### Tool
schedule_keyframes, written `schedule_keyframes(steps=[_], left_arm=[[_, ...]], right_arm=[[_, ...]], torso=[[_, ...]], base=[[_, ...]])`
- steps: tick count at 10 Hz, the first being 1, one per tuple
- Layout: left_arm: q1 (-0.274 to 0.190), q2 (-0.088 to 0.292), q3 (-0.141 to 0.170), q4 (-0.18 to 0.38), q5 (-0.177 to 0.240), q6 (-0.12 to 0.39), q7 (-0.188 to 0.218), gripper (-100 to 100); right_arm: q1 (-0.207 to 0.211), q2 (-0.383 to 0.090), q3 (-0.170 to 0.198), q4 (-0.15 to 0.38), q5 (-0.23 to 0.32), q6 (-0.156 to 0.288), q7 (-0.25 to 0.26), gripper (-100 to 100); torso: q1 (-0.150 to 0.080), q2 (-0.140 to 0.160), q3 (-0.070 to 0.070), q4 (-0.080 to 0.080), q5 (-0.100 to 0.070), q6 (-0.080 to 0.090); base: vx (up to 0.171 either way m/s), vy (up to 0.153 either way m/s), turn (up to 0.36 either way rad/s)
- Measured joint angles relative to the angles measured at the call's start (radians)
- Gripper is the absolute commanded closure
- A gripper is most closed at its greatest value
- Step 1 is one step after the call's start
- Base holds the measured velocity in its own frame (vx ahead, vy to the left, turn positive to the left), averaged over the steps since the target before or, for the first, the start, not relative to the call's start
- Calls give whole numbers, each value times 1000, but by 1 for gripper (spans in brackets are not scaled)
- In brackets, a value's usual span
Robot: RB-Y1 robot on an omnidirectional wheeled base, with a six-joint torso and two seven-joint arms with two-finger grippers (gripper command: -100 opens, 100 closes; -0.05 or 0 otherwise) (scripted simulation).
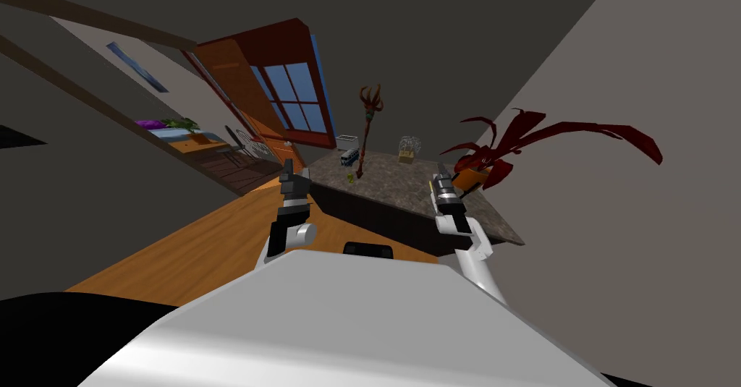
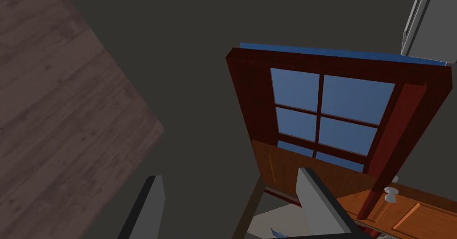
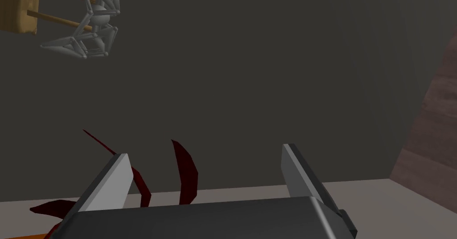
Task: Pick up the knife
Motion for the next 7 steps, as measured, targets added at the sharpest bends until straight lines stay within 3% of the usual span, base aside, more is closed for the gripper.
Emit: schedule_keyframes(steps=[7], left_arm=[[0, 0, 0, 0, 0, 0, 0, 0]], right_arm=[[-187, -118, -42, 160, -12, 156, -130, -100]], torso=[[0, -1, 0, 0, 0, 1]], base=[[0, 92, 70]])
